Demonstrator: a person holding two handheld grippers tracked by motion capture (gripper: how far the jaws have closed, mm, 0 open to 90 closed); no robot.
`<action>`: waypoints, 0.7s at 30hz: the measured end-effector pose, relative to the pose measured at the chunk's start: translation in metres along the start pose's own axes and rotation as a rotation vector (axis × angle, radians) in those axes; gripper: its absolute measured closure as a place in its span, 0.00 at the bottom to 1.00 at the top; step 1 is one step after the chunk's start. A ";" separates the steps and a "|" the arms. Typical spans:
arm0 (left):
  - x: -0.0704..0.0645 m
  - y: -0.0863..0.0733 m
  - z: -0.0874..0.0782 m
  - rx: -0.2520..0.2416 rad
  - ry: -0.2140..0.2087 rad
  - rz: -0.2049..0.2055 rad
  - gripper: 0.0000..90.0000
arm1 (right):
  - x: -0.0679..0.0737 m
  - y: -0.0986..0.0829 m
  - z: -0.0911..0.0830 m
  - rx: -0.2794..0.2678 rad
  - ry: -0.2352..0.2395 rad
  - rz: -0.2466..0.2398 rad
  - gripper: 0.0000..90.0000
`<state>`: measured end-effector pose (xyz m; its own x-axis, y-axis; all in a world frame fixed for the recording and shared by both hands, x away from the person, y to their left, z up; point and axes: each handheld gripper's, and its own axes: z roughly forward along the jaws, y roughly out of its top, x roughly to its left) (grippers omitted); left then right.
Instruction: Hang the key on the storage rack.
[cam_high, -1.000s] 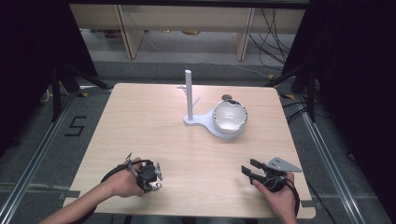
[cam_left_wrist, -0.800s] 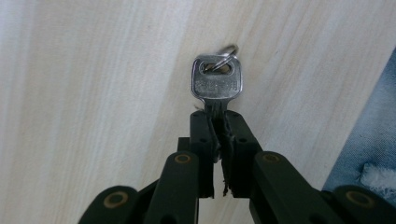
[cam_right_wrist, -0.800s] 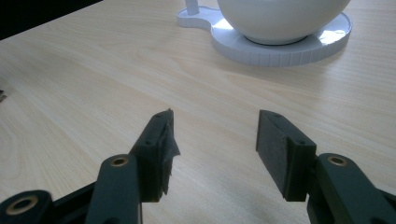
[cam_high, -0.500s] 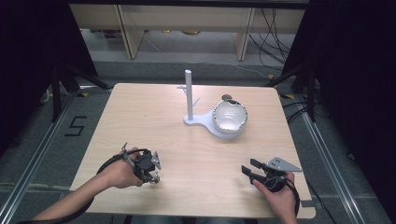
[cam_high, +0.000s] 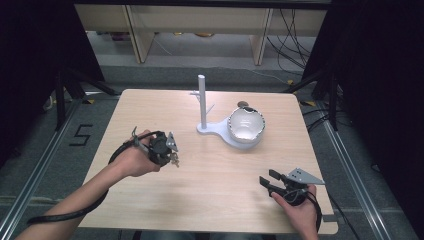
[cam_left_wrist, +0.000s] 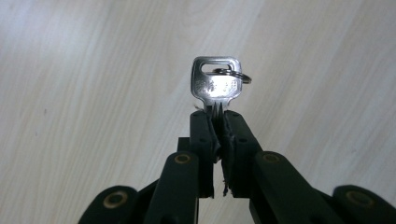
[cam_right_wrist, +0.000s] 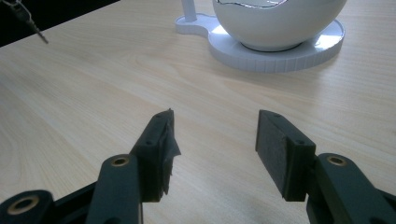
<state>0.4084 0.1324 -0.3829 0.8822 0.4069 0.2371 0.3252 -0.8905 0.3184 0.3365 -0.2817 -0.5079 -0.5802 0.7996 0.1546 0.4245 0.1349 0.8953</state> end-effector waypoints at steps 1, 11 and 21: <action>0.001 0.002 -0.001 -0.004 0.006 -0.033 0.92 | -0.002 0.000 0.000 -0.003 -0.002 -0.021 0.53; 0.017 0.013 0.002 -0.009 0.017 -0.052 0.92 | -0.001 0.000 0.000 0.011 0.006 0.000 0.53; 0.037 0.027 0.002 -0.043 0.061 -0.030 0.92 | 0.000 0.000 0.000 0.011 0.012 0.006 0.53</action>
<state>0.4500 0.1229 -0.3676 0.8494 0.4463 0.2817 0.3353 -0.8685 0.3649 0.3365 -0.2819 -0.5083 -0.5856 0.7936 0.1653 0.4358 0.1363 0.8897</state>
